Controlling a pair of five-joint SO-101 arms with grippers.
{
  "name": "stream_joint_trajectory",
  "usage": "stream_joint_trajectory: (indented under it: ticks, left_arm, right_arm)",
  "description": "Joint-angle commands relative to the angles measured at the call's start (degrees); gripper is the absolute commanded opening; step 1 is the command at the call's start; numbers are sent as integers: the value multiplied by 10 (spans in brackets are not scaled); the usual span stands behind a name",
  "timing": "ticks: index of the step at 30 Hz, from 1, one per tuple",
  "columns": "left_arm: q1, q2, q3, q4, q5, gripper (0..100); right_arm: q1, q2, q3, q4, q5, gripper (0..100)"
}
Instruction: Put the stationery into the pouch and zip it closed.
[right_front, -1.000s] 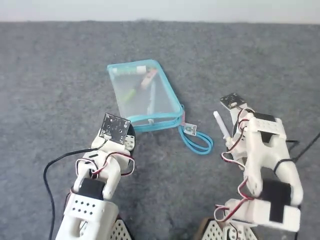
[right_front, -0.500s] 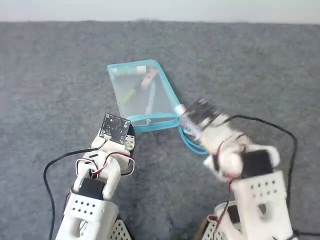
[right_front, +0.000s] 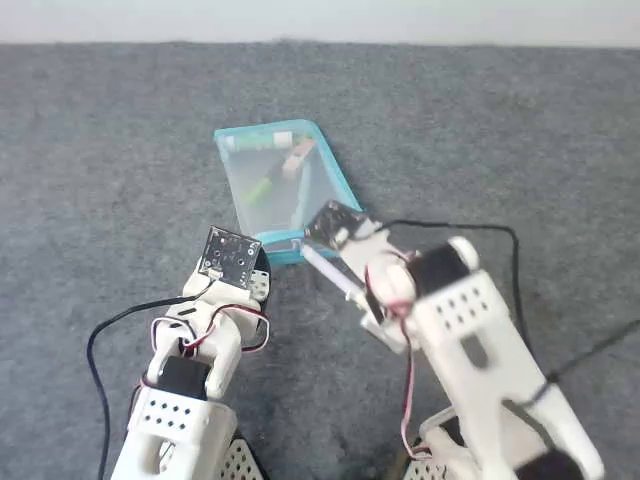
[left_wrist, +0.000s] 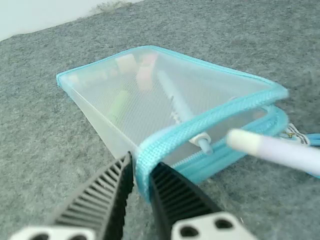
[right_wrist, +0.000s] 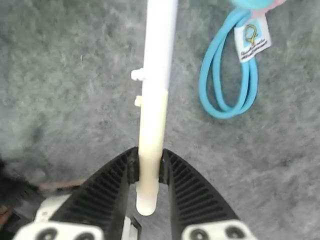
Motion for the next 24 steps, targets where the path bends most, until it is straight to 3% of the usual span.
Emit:
stream_joint_trajectory:
  ticks: [1,13,20,24]
  left_arm:
    - [9,-9,-7,-3,-6,12]
    - [11,-9,-7,-3,-6,12]
    - [18,-9,-9,-3,-8,12]
    - [62,-9,-7,0,-61,12]
  right_arm:
    - [-3,63,-91,-9,-39,6]
    - [5,342,-328,-5,-152,6]
    - [44,448,-522,86,-266,6]
    - [42,512,-630,120,-326,8]
